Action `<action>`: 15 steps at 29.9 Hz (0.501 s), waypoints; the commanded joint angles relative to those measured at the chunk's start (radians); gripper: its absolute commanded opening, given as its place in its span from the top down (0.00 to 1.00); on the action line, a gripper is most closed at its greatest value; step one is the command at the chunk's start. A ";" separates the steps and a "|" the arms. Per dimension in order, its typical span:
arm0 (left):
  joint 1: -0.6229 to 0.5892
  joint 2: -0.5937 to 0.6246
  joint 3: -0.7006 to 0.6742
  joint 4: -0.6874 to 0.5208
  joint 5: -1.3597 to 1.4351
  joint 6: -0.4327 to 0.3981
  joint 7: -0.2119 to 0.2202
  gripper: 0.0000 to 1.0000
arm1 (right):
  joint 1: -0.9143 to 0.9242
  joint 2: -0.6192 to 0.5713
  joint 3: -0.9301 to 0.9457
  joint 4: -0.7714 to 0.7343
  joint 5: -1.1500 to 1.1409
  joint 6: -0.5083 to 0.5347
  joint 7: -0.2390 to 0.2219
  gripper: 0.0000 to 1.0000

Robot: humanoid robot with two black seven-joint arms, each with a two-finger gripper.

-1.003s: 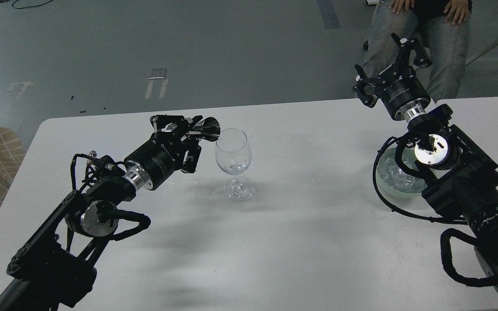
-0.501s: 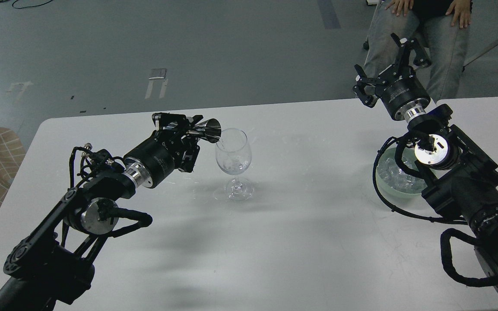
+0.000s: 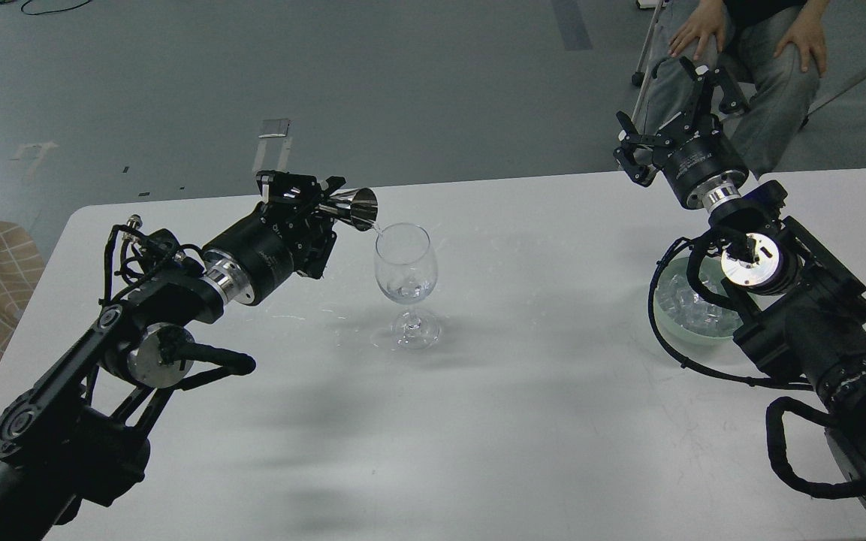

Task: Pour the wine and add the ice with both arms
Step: 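Tilt the jigger over the wine glass to pour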

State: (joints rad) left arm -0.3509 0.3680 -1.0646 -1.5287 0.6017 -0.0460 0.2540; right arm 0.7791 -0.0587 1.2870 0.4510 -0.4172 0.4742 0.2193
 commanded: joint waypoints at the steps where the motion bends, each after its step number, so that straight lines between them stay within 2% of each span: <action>1: 0.000 0.003 0.002 -0.016 0.041 0.000 0.002 1.00 | 0.000 0.000 0.000 0.000 0.000 0.000 0.002 0.00; 8: 0.000 0.005 0.002 -0.044 0.124 -0.002 0.004 1.00 | -0.001 -0.001 0.000 0.000 0.000 0.000 0.000 0.00; 15: -0.002 0.008 0.002 -0.068 0.213 -0.002 0.025 1.00 | -0.001 0.000 0.002 0.000 0.000 0.000 0.000 0.00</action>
State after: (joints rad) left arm -0.3528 0.3751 -1.0630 -1.5855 0.7887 -0.0479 0.2720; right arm 0.7784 -0.0587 1.2877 0.4510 -0.4172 0.4742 0.2193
